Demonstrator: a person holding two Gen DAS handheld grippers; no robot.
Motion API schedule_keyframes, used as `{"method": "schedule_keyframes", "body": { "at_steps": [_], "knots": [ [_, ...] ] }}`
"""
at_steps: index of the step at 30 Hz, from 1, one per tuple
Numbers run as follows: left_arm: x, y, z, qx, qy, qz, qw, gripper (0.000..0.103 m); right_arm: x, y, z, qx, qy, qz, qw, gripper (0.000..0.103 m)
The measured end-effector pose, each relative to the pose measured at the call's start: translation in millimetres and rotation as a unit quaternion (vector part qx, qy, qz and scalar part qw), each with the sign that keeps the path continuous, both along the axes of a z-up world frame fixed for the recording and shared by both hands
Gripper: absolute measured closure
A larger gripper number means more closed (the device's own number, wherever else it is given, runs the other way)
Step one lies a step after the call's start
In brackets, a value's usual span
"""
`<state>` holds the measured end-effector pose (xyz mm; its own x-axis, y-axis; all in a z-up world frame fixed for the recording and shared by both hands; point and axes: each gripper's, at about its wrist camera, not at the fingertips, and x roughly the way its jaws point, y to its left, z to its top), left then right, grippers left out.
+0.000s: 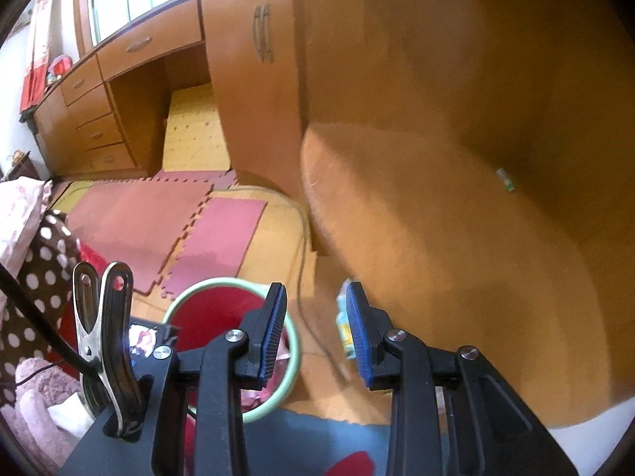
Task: Collect trash
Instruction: 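Move the right tool back to the shelf toward the small green item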
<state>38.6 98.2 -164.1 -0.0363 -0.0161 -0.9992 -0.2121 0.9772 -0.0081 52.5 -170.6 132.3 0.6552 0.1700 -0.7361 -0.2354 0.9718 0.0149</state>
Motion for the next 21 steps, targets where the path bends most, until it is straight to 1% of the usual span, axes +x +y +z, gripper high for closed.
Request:
{"method": "schedule_keyframes", "body": {
  "at_steps": [3, 11, 16, 21],
  "knots": [
    [-1.0, 1.1, 0.6, -0.002, -0.003, 0.002, 1.0, 0.065, 9.1, -15.1, 9.4, -0.011, -0.013, -0.01, 1.0, 0.071],
    [-4.3, 0.6, 1.2, -0.005, -0.004, 0.0, 1.0, 0.065, 49.2, -75.1, 26.5, -0.04, -0.037, -0.062, 0.997, 0.071],
    [-4.9, -0.9, 0.8, -0.002, -0.002, -0.002, 1.0, 0.065, 84.6, -116.9, 22.9, -0.051, -0.026, -0.109, 0.992, 0.071],
    [-5.3, -1.6, 0.2, -0.001, -0.001, -0.003, 1.0, 0.065, 121.4, -143.4, 13.5, -0.046, -0.007, -0.14, 0.989, 0.07]
  ]
}}
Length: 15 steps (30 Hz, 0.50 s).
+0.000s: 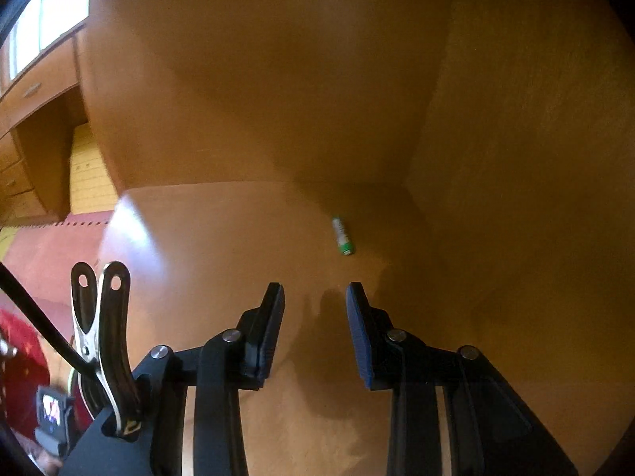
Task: Collect trash
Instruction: 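Move the right tool back to the shelf toward the small green item, then close the right tool on the green battery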
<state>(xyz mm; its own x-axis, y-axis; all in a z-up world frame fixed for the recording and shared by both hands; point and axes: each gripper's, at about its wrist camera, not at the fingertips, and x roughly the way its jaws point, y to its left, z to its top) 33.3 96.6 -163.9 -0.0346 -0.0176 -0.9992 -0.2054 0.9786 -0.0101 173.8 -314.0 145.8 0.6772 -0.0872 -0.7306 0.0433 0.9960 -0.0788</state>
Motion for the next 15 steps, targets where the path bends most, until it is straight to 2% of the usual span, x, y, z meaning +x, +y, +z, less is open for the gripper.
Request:
{"method": "schedule_keyframes", "body": {
  "at_steps": [10, 15],
  "knots": [
    [-0.6, -1.6, -1.0, 0.002, 0.001, 0.0, 1.0, 0.065, 65.1, -33.1, -23.7, 0.058, 0.043, -0.03, 0.997, 0.071],
    [0.1, -1.9, -0.9, 0.002, 0.001, 0.0, 1.0, 0.065, 80.6, -41.9, -32.0, 0.077, 0.049, -0.045, 0.995, 0.07]
  ]
}}
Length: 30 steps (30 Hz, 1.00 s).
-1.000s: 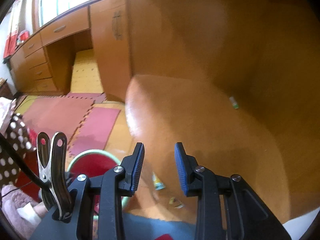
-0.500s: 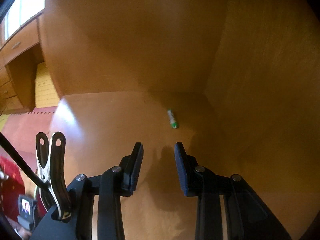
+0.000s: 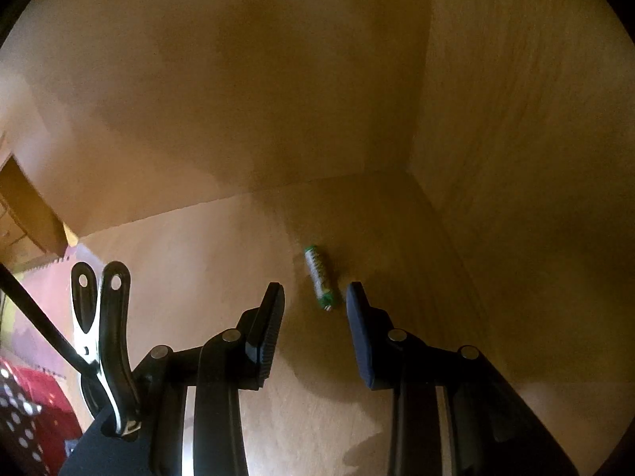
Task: Collect trash
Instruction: 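Close the right tool on the green battery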
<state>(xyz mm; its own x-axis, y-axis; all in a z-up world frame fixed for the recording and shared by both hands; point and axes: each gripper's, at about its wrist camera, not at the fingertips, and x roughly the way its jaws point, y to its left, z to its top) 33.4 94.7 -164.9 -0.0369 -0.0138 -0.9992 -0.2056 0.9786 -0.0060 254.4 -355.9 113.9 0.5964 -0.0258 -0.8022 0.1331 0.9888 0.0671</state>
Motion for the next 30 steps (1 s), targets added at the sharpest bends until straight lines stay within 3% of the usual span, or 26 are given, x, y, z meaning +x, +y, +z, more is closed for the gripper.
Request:
{"method": "schedule_keyframes", "body": {
  "at_steps": [10, 17, 30],
  "knots": [
    [0.9, 2.0, 0.3, 0.001, 0.0, 0.0, 1.0, 0.065, 12.3, 2.2, -9.7, -0.016, 0.002, -0.001, 1.0, 0.073],
    [1.4, 2.6, 0.5, 0.001, 0.0, 0.0, 1.0, 0.064, 3.7, 6.9, -7.8, -0.036, -0.004, -0.002, 0.999, 0.092],
    [4.1, 4.8, 0.8, 0.0, -0.002, -0.001, 1.0, 0.064, -32.6, 10.5, 1.7, -0.026, -0.029, -0.011, 0.999, 0.092]
  ]
}}
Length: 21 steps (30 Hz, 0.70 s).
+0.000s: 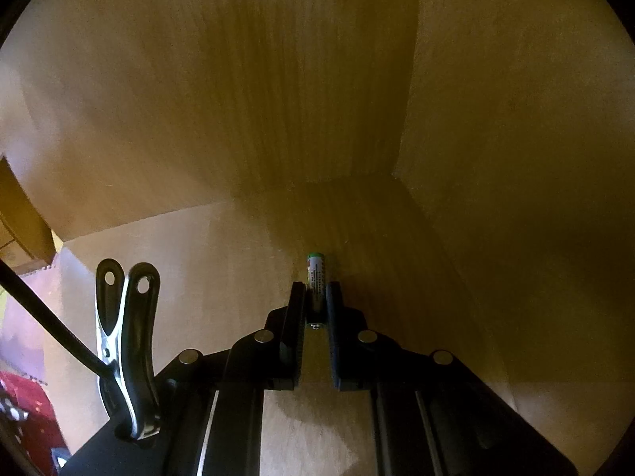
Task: Collect trash
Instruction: 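Close the right tool on the green battery, then lift the battery with the right tool and carry it over the bucket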
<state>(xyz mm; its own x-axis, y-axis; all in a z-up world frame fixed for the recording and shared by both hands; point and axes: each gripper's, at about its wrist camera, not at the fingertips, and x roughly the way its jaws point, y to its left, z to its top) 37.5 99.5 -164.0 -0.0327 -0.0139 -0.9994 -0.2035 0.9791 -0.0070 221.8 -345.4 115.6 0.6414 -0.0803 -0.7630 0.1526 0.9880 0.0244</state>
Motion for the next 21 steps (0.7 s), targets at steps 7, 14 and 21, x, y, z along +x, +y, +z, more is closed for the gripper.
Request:
{"method": "schedule_keyframes", "body": {
  "at_steps": [7, 14, 21],
  "knots": [
    [0.2, -1.2, -0.5, 0.001, -0.001, 0.001, 1.0, 0.064, -32.8, 12.7, 12.1, 0.015, -0.016, 0.023, 0.999, 0.092],
    [0.7, -2.0, -0.8, 0.001, -0.002, 0.002, 1.0, 0.064, -52.9, 29.2, 19.9, 0.031, -0.031, 0.051, 0.998, 0.092],
    [1.5, -2.6, -0.6, 0.002, -0.004, 0.005, 1.0, 0.064, -74.1, 42.7, 24.9, 0.039, -0.042, 0.066, 0.996, 0.092]
  ]
}}
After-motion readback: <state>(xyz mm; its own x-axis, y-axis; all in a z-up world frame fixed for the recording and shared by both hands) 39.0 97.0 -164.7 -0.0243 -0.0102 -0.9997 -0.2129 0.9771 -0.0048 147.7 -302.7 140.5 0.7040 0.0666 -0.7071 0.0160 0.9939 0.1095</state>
